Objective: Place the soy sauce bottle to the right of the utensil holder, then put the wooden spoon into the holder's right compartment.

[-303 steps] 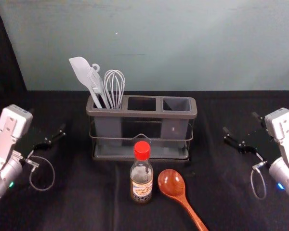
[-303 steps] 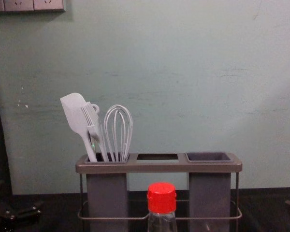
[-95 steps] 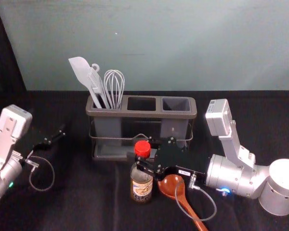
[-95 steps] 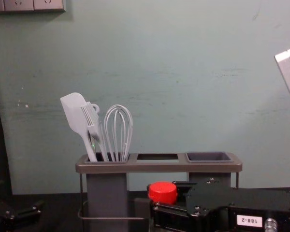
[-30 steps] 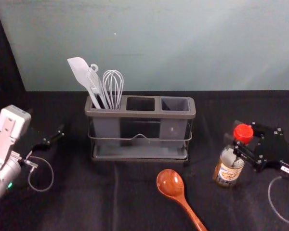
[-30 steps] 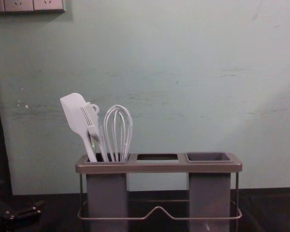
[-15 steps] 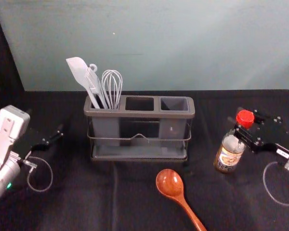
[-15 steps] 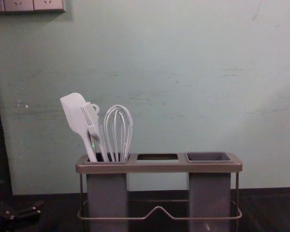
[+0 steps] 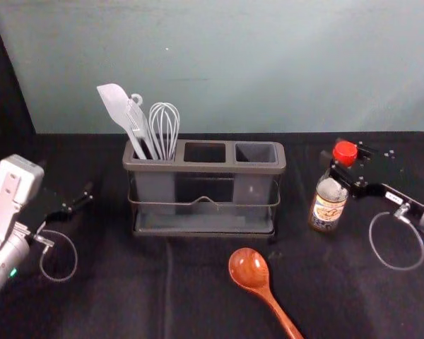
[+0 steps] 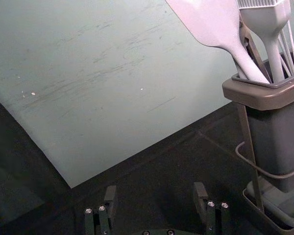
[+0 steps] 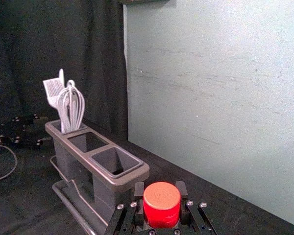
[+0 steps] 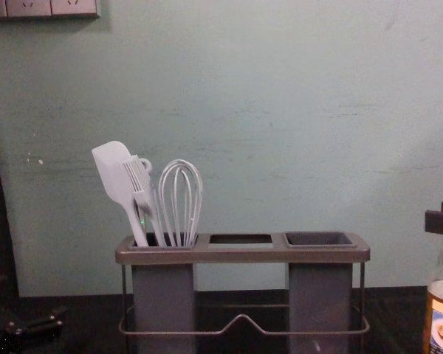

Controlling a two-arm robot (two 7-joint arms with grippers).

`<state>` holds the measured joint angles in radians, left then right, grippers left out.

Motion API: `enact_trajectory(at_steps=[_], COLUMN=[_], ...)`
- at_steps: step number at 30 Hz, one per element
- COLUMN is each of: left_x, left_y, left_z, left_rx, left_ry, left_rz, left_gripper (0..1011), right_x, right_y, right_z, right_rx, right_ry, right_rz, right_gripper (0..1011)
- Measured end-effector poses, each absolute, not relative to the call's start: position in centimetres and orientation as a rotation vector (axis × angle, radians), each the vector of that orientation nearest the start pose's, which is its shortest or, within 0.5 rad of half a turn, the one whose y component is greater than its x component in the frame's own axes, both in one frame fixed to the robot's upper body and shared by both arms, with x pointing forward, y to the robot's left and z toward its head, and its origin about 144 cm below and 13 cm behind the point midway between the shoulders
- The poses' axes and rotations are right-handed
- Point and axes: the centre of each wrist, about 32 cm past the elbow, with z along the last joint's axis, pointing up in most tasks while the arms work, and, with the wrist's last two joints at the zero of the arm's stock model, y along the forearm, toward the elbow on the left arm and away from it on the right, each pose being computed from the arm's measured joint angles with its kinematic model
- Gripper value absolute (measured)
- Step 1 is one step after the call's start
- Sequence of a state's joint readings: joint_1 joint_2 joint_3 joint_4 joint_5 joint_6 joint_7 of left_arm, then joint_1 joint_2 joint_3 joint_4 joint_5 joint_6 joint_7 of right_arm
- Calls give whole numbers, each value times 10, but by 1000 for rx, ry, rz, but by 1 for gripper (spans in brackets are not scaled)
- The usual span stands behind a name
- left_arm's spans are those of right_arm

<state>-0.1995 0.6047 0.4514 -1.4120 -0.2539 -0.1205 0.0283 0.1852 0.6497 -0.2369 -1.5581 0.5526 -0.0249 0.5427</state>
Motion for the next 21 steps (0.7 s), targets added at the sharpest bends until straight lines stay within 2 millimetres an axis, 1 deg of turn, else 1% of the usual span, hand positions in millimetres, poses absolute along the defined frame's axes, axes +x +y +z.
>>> enact_trajectory(at_steps=[5, 15, 21], left_x=[489, 489, 489], left_y=[310, 310, 310], left_z=[1140, 1140, 1140], left_rx=[304, 304, 304], left_ry=[-285, -285, -285], left_rz=[1248, 1248, 1248], left_gripper=[1012, 1011, 1011], right_x=[505, 521, 525], right_y=[-346, -328, -326], right_z=[1214, 1208, 1203], right_rx=[-66, -65, -71], right_ry=[-102, -73, -59], right_rz=[-852, -851, -855], right_gripper=[382, 382, 382])
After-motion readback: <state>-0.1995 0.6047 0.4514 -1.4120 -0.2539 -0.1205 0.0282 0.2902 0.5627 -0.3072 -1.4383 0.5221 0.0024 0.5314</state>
